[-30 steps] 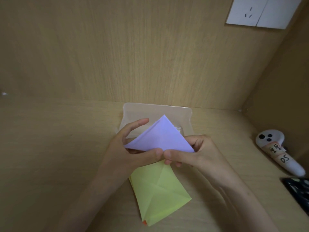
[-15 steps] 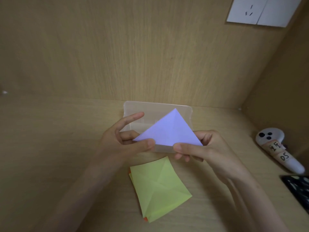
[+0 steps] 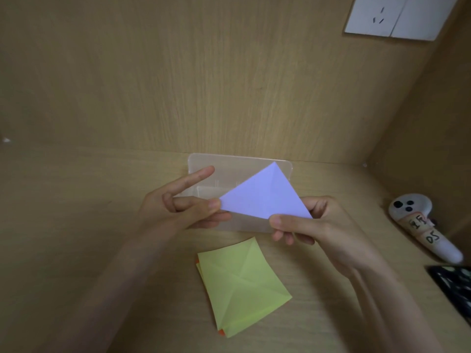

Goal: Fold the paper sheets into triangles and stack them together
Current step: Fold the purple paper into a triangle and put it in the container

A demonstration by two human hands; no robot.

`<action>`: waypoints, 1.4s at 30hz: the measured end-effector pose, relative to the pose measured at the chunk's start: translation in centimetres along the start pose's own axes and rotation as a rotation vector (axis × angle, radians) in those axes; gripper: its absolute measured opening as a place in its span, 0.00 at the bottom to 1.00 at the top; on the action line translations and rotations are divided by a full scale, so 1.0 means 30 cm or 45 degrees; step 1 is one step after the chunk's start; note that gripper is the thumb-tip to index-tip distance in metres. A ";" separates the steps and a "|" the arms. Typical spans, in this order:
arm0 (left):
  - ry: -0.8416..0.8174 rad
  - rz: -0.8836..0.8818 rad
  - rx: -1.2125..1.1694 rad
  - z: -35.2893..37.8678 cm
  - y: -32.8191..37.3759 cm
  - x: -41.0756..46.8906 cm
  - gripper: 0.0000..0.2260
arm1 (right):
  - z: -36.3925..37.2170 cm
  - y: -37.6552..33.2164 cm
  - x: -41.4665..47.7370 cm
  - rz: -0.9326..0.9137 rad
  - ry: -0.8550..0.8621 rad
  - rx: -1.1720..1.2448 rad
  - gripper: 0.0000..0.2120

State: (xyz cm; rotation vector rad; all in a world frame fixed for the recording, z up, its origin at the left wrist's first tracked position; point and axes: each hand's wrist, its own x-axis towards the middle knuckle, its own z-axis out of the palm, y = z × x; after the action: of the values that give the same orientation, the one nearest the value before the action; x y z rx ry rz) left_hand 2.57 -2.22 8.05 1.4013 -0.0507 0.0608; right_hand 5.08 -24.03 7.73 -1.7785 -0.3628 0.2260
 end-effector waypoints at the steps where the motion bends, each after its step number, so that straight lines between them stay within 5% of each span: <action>1: 0.004 0.009 0.002 0.002 -0.004 0.001 0.24 | 0.001 -0.001 0.000 0.001 -0.002 0.004 0.12; 9: 0.213 0.137 -0.079 -0.058 -0.014 0.030 0.17 | -0.032 -0.004 -0.002 0.024 0.187 0.170 0.07; 18: -0.204 -0.101 -0.008 0.068 -0.058 -0.012 0.14 | 0.086 -0.002 -0.005 0.029 0.116 0.432 0.07; 21: -0.085 -0.089 -0.014 0.092 -0.060 -0.017 0.07 | 0.117 0.001 -0.003 0.041 0.109 0.451 0.05; 25: 0.123 -0.102 -0.036 0.103 -0.054 -0.012 0.08 | 0.142 0.002 -0.008 0.030 0.087 0.361 0.07; 28: 0.134 -0.109 -0.020 0.103 -0.040 -0.001 0.07 | 0.115 0.007 -0.014 -0.073 0.330 0.262 0.21; 31: 0.038 -0.115 0.026 0.099 -0.021 0.016 0.08 | 0.041 0.002 -0.006 -0.509 0.518 0.023 0.08; 35: -0.186 -0.166 0.050 0.082 0.001 0.036 0.06 | 0.003 0.034 0.004 -0.777 0.345 -0.570 0.29; 39: -0.324 -0.231 0.099 0.074 0.005 0.033 0.08 | 0.020 0.038 0.012 -0.740 0.215 -0.590 0.12; 42: -0.315 -0.251 0.107 0.074 -0.007 0.029 0.08 | 0.015 0.042 0.014 -0.720 0.199 -0.532 0.09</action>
State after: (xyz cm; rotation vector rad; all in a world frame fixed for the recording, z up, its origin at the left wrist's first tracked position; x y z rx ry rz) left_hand 3.45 -4.43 8.27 1.4850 -0.1160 -0.2775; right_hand 5.47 -23.72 6.41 -1.9996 -0.8244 -0.4154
